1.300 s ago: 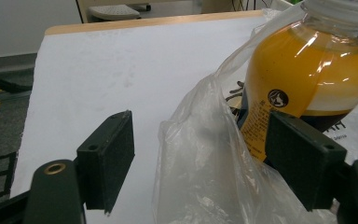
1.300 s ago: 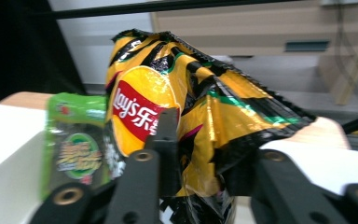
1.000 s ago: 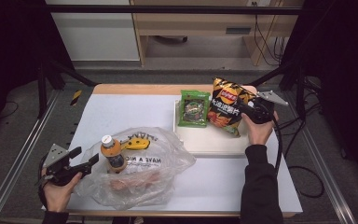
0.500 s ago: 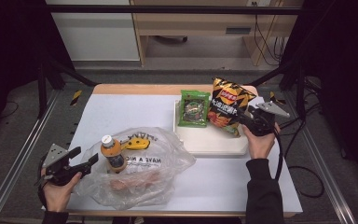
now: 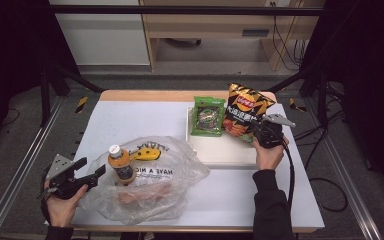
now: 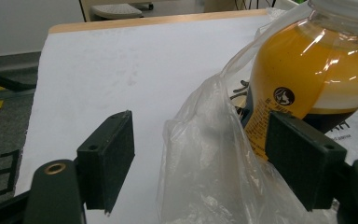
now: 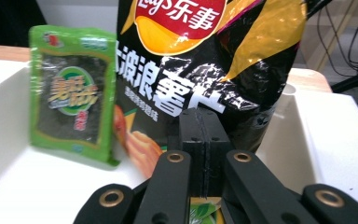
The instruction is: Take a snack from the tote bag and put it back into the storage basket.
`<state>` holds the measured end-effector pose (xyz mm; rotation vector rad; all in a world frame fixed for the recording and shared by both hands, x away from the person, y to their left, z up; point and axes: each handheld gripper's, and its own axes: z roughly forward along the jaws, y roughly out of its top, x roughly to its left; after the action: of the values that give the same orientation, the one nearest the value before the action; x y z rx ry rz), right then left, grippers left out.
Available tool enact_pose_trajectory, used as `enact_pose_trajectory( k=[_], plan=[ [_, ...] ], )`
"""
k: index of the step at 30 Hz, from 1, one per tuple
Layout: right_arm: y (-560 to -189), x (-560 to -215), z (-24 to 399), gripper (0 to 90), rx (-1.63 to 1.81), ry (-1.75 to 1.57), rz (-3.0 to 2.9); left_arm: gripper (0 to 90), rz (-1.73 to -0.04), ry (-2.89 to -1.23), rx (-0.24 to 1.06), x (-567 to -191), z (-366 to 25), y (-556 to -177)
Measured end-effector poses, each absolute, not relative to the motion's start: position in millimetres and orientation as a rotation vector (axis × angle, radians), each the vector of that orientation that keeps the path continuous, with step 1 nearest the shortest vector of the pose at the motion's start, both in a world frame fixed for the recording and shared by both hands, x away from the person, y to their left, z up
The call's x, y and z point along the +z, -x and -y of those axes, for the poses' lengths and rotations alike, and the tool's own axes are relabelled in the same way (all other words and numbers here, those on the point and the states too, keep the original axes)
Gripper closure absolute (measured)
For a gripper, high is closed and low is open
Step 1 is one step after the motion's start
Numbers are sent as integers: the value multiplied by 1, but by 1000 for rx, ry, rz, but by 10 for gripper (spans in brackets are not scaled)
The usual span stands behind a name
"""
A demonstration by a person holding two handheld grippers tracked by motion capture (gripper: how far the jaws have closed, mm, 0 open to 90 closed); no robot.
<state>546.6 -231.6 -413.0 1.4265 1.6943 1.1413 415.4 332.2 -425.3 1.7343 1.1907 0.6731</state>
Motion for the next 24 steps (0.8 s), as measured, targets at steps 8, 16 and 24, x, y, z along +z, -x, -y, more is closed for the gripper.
enact_pose_trajectory(
  k=[8, 16, 24],
  plan=[
    [-560, -420, 246, 891, 1112, -1488, -1639, 240, -1192, -1735, 671, -426, -333, -416],
    [-568, -423, 250, 787, 1055, -1487, -1626, 240, -1190, -1739, 666, -427, -331, -416],
    [-561, -422, 250, 636, 1060, -1477, -1625, 240, -1188, -1735, 669, -426, -332, -415]
  ],
)
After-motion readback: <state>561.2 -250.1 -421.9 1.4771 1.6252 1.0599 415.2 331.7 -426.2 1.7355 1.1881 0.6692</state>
